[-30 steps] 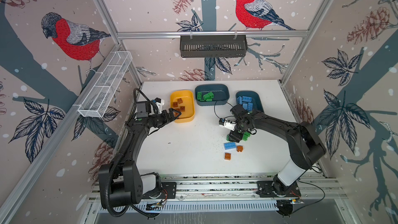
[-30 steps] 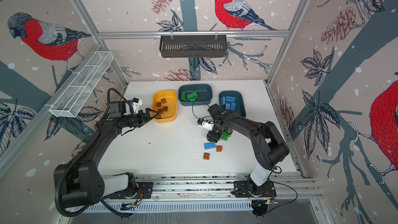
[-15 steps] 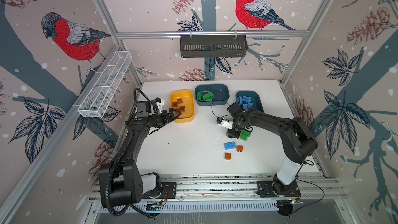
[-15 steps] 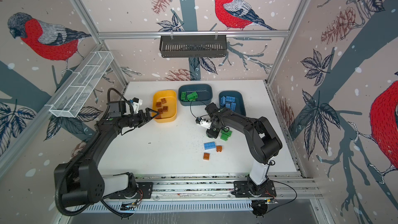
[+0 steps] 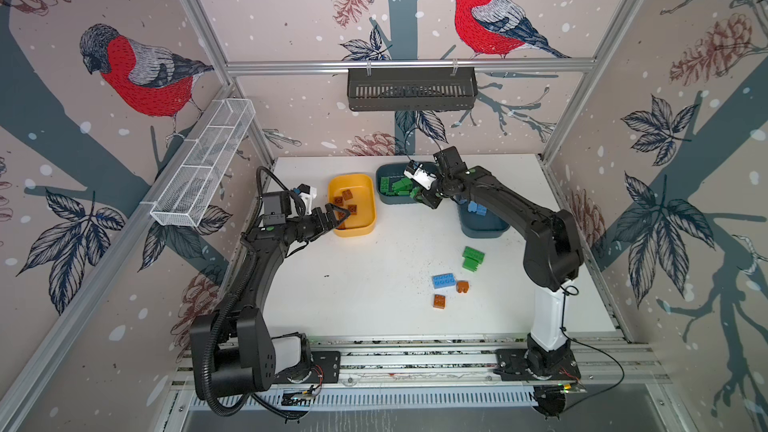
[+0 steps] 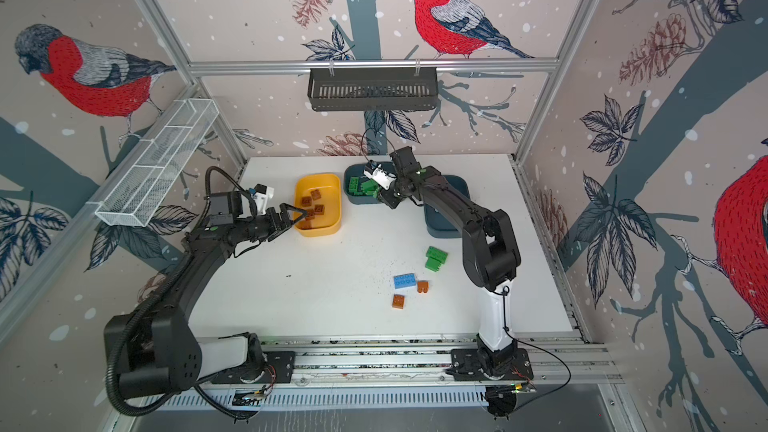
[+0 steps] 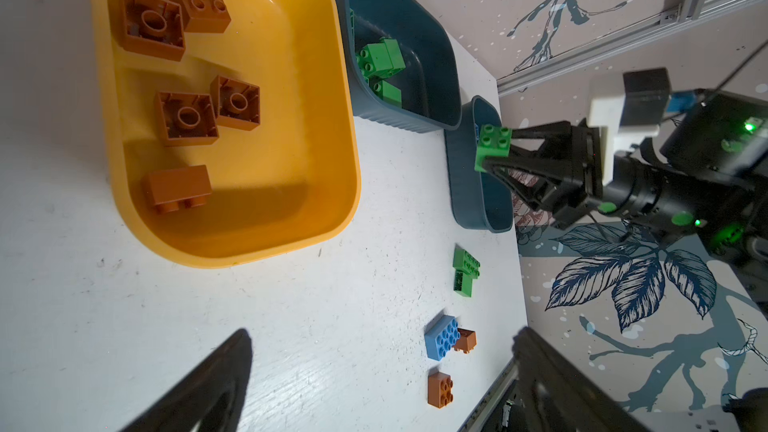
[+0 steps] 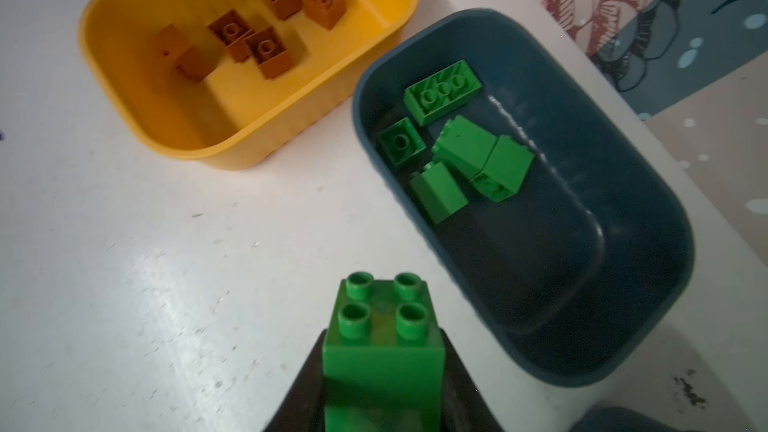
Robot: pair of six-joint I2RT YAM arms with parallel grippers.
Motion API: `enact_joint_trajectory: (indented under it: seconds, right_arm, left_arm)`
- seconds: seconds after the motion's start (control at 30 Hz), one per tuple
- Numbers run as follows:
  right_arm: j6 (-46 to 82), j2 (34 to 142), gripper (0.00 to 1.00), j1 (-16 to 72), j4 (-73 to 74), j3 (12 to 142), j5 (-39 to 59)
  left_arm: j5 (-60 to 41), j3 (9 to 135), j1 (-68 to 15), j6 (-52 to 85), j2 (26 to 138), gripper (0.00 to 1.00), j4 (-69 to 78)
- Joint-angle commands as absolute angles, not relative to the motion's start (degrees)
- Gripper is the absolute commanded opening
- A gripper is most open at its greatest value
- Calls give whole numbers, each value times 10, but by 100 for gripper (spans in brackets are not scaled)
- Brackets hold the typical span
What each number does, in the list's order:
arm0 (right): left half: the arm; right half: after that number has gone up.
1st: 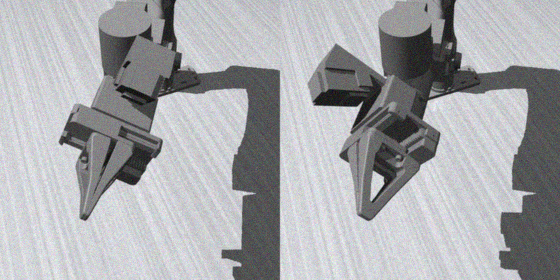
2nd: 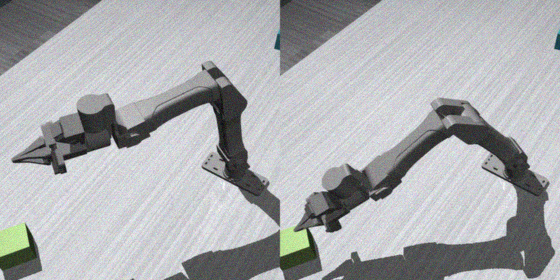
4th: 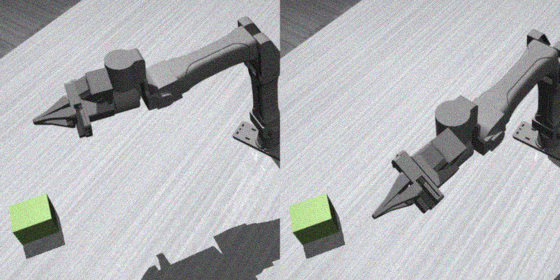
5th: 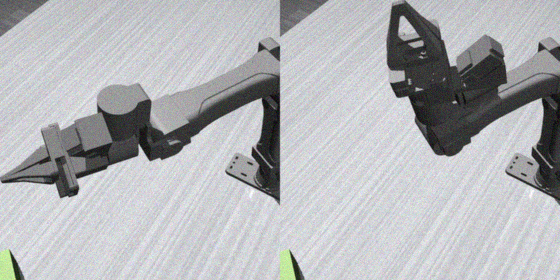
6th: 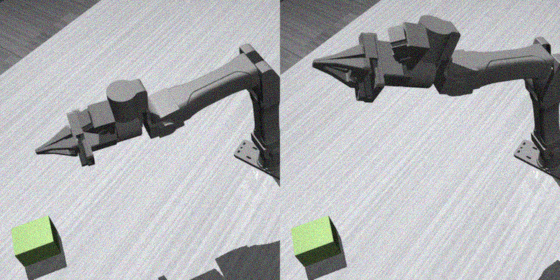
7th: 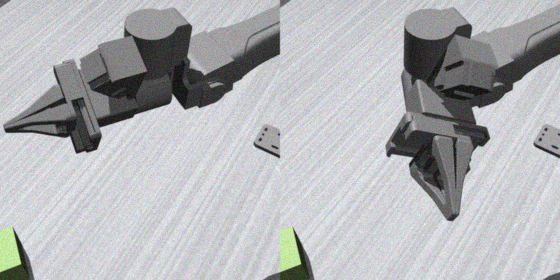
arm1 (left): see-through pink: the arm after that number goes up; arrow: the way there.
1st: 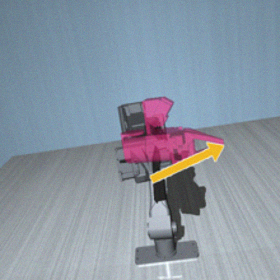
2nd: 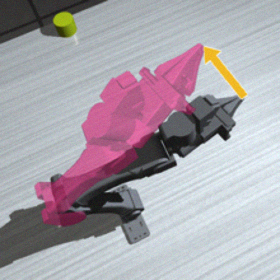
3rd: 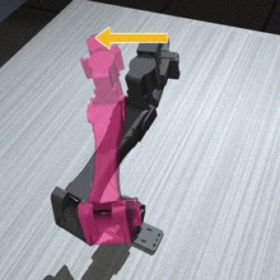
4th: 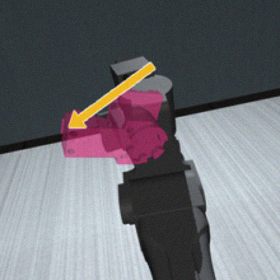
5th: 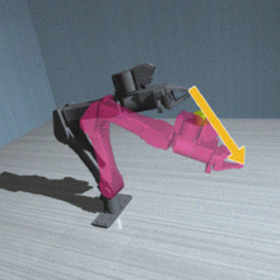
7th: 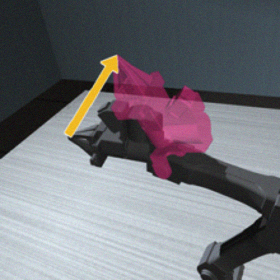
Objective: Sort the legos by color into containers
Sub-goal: 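Carry the green brick into the middle teal tub and release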
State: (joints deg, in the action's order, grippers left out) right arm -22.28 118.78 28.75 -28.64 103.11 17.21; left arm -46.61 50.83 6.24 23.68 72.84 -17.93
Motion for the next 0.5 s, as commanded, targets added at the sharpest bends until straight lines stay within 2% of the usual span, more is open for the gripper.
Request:
enact_joint_trajectory:
  seconds: [0.0, 0.23, 0.37, 0.47]
  right_arm:
    - [-194, 1244, 26, 283, -277, 1111, 132]
    - [-185, 1363, 28, 268, -270, 1242, 89]
    - [-180, 1389, 30, 264, -240, 1250, 55]
    - [-177, 1402, 35, 261, -224, 1252, 46]
  left_arm:
    - [-479, 518, 61, 247, 727, 97, -150]
    - [-484, 529, 61, 267, 732, 97, -121]
    - [-479, 526, 61, 284, 734, 97, -88]
    - [-480, 526, 61, 295, 741, 97, -68]
